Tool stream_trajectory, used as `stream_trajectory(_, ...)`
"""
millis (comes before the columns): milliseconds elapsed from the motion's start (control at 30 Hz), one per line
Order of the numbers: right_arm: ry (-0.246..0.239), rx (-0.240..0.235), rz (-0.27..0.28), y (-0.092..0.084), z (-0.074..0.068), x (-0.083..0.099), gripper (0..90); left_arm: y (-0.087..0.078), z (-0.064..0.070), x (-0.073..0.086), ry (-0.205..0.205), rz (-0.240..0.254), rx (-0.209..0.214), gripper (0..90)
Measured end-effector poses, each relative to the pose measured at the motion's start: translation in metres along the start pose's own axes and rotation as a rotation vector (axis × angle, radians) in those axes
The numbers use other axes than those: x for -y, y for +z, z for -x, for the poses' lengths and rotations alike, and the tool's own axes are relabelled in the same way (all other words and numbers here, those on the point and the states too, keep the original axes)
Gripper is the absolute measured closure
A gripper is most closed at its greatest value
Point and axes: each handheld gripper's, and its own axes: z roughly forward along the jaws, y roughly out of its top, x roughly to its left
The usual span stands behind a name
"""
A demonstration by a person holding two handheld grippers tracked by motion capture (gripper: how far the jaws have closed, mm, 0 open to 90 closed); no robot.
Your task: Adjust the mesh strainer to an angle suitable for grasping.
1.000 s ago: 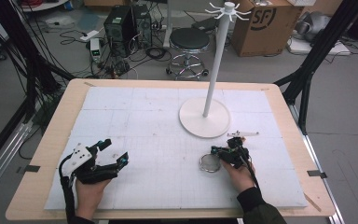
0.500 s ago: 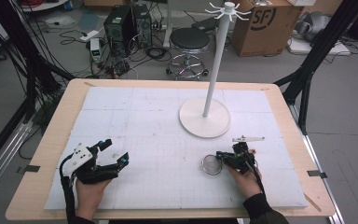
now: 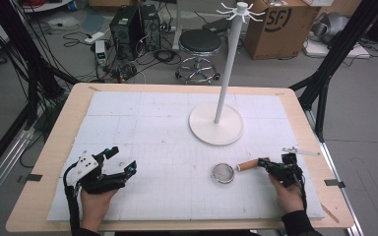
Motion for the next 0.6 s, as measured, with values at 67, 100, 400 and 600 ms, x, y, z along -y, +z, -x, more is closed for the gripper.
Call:
stream_trajectory(67,0.041,0.024,0.011,-0.004,0.014,0.0,90.0,0.001,0.0,0.0,0.001,-0.004,0.001,14.6)
stream_trajectory(100,0.052,0.033,0.015,-0.006,0.02,-0.001,90.0,0.001,0.0,0.0,0.004,-0.004,0.001,14.6)
stream_trajectory(400,0.056,0.096,-0.024,0.006,0.042,-0.019,90.0,0.001,0.0,0.001,0.003,-0.006,-0.001,14.6)
stream_trajectory(600,0.018,0.093,-0.064,0.008,0.032,-0.015,90.0,0.0,-0.001,0.001,-0.002,-0.005,-0.001,14.6)
